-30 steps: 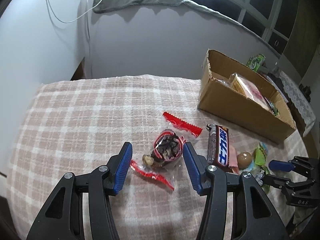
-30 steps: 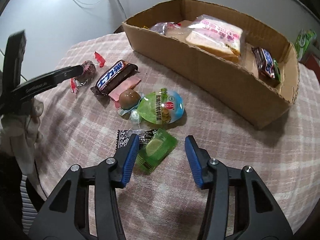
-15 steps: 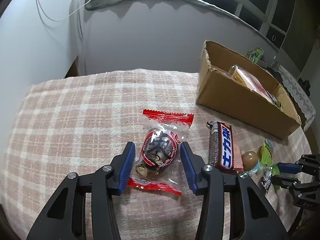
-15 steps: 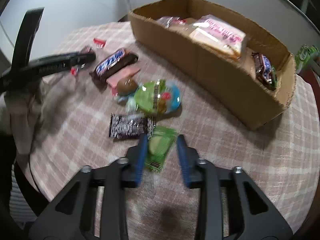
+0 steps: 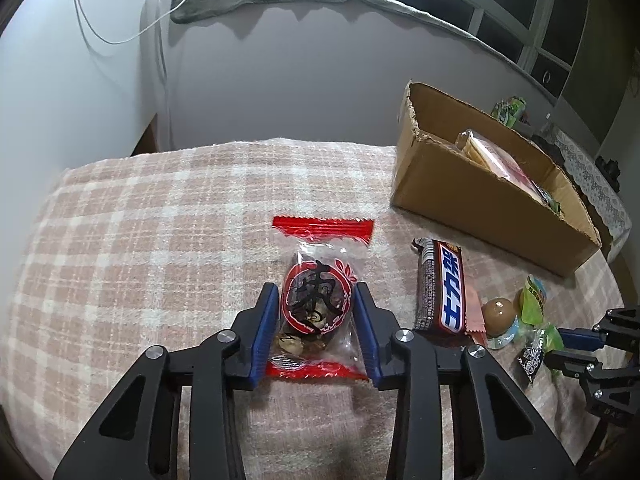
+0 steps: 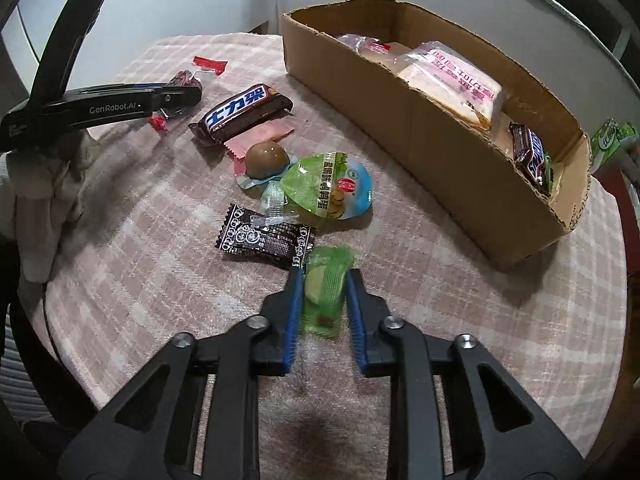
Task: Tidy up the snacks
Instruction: 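Grasp the red-wrapped candy with the left tool while the right tool grasps the green packet, then carry both snacks into the box and open both tools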
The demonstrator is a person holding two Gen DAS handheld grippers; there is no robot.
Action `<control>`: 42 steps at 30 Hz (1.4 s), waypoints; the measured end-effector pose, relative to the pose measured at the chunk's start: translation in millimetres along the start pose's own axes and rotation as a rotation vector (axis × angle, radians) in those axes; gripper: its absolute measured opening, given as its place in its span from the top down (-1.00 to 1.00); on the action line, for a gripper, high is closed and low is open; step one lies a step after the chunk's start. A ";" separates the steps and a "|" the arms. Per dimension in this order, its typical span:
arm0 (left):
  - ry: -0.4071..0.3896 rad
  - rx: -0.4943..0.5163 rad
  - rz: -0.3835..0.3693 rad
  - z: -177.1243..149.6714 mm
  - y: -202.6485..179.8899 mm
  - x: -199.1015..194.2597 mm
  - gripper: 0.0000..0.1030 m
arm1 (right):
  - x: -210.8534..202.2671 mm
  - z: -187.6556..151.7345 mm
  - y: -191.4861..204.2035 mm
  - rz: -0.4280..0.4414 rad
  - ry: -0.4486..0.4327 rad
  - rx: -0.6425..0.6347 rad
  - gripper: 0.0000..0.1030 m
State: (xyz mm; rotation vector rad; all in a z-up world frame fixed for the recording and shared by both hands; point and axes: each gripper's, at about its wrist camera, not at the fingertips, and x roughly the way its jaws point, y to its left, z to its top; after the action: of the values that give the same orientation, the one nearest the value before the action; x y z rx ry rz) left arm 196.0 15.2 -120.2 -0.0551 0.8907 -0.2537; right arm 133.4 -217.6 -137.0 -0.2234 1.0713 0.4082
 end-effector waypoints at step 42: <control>-0.151 0.068 -0.130 67.6 -82.9 -38.3 0.37 | -89.3 50.2 -109.8 -0.065 -0.263 0.180 0.61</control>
State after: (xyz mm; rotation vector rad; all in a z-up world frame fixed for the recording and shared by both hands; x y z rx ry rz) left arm 209.0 -59.7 -35.7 -0.0676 0.7289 -0.3956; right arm 183.8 -317.4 -36.7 -0.0421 0.8341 0.2714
